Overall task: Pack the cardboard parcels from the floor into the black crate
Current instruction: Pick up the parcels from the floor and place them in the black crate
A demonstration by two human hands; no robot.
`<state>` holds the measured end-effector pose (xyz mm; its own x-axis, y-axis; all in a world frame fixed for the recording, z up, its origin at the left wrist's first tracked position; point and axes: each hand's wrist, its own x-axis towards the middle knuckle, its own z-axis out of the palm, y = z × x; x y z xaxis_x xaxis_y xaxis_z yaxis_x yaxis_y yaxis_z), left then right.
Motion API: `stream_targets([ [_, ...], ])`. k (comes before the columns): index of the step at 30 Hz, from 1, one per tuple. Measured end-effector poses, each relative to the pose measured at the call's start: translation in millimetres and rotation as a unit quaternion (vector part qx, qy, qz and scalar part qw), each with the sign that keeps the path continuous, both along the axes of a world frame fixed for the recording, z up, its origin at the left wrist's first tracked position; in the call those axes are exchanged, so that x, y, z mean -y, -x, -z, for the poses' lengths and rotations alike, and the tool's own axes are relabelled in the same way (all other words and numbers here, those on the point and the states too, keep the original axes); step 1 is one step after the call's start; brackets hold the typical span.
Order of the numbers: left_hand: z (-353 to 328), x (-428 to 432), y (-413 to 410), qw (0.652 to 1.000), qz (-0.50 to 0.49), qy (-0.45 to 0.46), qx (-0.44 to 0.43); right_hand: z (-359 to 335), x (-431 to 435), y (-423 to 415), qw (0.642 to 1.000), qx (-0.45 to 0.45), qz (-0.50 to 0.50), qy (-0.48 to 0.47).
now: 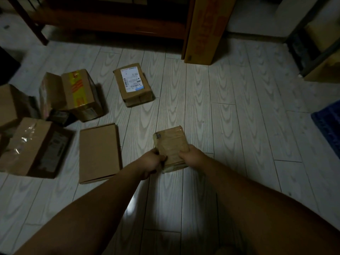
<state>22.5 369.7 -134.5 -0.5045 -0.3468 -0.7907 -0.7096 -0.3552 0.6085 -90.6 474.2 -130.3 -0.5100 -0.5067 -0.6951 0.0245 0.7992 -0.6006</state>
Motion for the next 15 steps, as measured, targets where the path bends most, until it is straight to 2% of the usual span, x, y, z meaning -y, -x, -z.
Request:
stream_targets([
  [6, -1, -2, -3, 0.996, -0.073, -0.004, -0.053, 5, -1, -8, 0.997, -0.027, 0.072, 0.016],
  [9, -4, 7, 0, 0.992, -0.072, 0.066, -0.085, 8, 1, -9, 0.993, -0.06, 0.101, 0.023],
  [12, -17, 28, 15, 0.98, -0.065, 0.142, -0.124, -3, 15, -6, 0.978, -0.071, 0.175, 0.084],
  [15, -46, 47, 30, 0.968, -0.071, 0.152, -0.186, -40, 35, 12, 0.951, -0.069, 0.234, 0.188],
])
